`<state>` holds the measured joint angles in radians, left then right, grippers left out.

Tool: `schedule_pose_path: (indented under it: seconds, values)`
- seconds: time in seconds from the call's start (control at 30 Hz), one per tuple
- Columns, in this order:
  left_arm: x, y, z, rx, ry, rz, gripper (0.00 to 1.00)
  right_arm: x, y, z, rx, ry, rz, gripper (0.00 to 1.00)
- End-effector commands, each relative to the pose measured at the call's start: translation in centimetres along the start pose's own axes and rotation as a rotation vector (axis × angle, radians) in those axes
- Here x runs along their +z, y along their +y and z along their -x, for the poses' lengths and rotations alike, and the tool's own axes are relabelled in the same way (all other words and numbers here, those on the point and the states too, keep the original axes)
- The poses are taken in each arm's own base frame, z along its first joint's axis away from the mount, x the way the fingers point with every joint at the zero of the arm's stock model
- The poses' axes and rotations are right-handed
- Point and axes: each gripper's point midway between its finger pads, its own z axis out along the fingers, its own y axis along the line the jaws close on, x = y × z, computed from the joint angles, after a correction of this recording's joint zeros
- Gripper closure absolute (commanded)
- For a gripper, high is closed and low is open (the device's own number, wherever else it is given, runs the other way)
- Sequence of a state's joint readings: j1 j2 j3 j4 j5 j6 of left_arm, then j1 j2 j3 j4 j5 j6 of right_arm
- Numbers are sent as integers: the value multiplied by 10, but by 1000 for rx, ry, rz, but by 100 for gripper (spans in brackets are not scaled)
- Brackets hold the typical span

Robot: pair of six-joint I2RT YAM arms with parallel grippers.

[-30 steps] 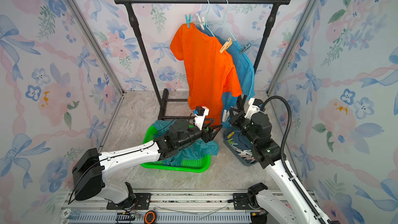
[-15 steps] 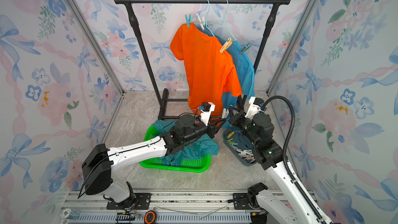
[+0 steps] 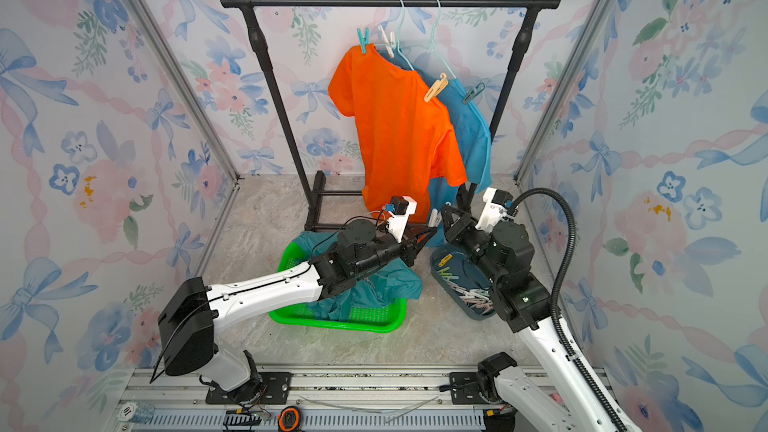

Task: Use clothespins to secure the t-shirt on both sides of the hanger
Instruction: Pick up the clothespin from the storage box, then open the clothespin.

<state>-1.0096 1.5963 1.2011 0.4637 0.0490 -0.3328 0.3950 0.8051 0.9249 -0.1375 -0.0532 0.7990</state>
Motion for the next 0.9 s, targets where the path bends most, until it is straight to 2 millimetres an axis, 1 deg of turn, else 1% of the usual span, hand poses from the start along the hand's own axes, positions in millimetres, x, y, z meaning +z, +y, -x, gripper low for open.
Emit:
schedule_pose_path:
  seconds: [0.0,0.07,0.17,0.23,0.27,0.4,0.5,0.63,0.73,0.87]
  values:
    - [-7,4,16,25,-35,4,92,-12,19,4,-54,30,37,58]
    - [-12,6,19,25,-40,1,92,-18,23,5,-90,43,40,48]
    - [-19,7,21,35,-43,-3,92,-21,30,1,-144,85,61,27]
    - [-23,8,21,42,-42,-5,92,-22,35,-2,-165,115,78,20]
    - [-25,9,22,45,-43,-3,92,-21,35,-4,-197,134,77,19]
    - [-31,9,25,54,-45,-5,93,-14,30,-8,-216,195,25,21]
    - [-32,8,27,60,-43,-7,93,-8,38,-9,-222,211,40,24]
    - [-33,8,27,63,-42,-7,93,-2,48,-10,-257,220,45,25]
    - [-31,8,24,62,-35,-11,94,3,53,-12,-277,232,36,32]
    - [-29,8,21,53,-28,-17,94,9,52,-13,-284,239,19,40]
